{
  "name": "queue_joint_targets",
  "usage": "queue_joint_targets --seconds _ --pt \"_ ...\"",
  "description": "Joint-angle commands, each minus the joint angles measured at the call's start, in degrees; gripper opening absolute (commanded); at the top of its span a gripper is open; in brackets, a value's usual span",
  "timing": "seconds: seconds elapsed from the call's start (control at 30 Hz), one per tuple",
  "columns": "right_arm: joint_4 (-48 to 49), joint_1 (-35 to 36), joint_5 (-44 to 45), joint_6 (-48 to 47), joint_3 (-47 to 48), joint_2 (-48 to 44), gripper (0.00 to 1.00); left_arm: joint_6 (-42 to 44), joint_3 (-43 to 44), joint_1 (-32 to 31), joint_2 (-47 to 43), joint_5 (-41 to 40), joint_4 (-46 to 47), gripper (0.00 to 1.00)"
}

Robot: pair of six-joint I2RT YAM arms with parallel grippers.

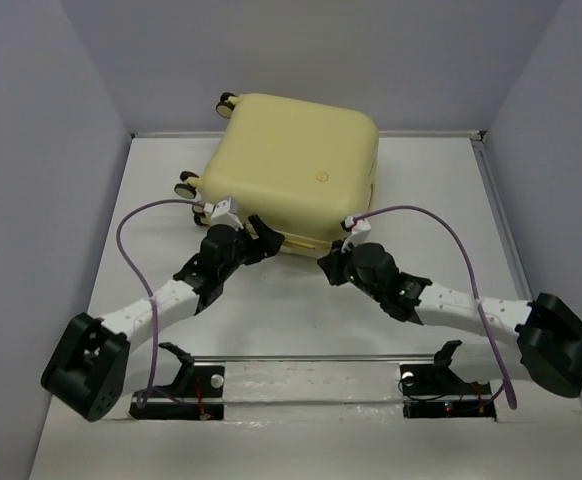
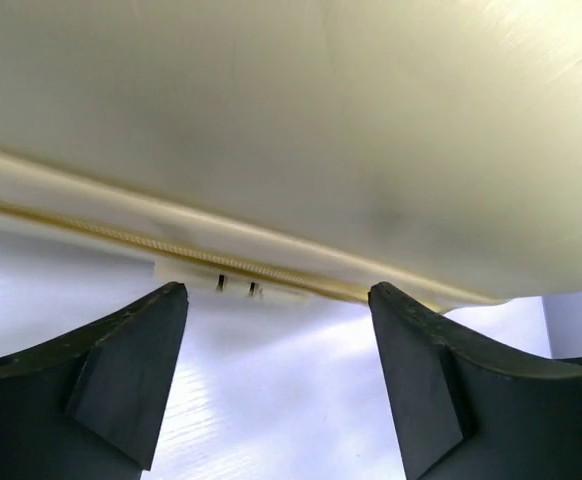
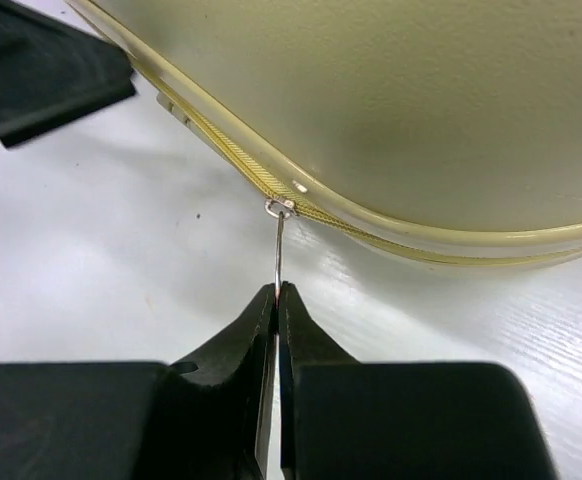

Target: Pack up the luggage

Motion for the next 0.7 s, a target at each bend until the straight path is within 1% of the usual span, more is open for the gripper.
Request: queue_joint_targets --seconds 0.0,0.03,0.1,0.13,0.17,0.2,0.23,0.3,0.33,0.37,0.43,0.47,0.67 --pt "-1.96 -0.21 -5.55 1.99 -5.86 -8.13 0.07 1.77 4.52 1.50 -11.25 -2.32 -10.64 0.94" --pt "-2.49 -0.22 -5.99 1.82 -6.56 -9.52 0.07 2.03 5.75 4.39 -13.70 -0.40 -12.14 0.99" --pt "-2.85 -0.22 -6.60 1.73 -6.92 -10.23 0.07 2.30 10.58 7.91 -14.60 3.99 -16.79 0.99" --pt "-2.85 -0.22 -6.78 1.73 -7.01 -10.15 0.07 2.39 12.34 12.28 -14.26 5.32 -17.86 0.99" --pt "-2.85 -0.22 -7.04 1.73 -7.01 -10.24 0.07 2.30 14.96 14.59 -13.82 6.72 -19.00 0.99" --pt "-2.85 -0.22 -7.13 1.73 -7.01 -10.24 0.07 2.13 15.95 16.96 -13.30 8.13 -19.36 0.99" --pt "-2.85 -0.22 -7.31 1.73 -6.92 -10.24 0.07 1.60 16.83 22.12 -12.07 9.88 -19.54 0.99" --pt "-2.85 -0.22 -7.48 1.55 -6.57 -10.24 0.07 -0.24 18.06 27.85 -11.01 12.26 -19.19 0.99" --pt "-2.76 -0.22 -7.66 1.29 -6.48 -10.06 0.07 -1.29 17.98 30.49 -10.05 15.40 -18.58 0.99" --pt "-2.76 -0.22 -7.75 1.20 -6.40 -10.06 0.07 -3.48 17.54 35.30 -9.60 17.00 -16.57 0.99" --pt "-2.67 -0.22 -7.84 0.85 -6.48 -10.32 0.07 -4.29 18.15 37.37 -6.81 19.38 -15.85 0.99" --pt "-2.59 -0.22 -8.01 0.67 -6.57 -10.32 0.07 -4.38 19.98 37.90 -5.66 19.74 -16.46 0.99" --pt "-1.89 -0.22 -8.71 0.32 -7.36 -10.24 0.07 -6.13 23.86 37.90 2.33 20.18 -14.10 0.99"
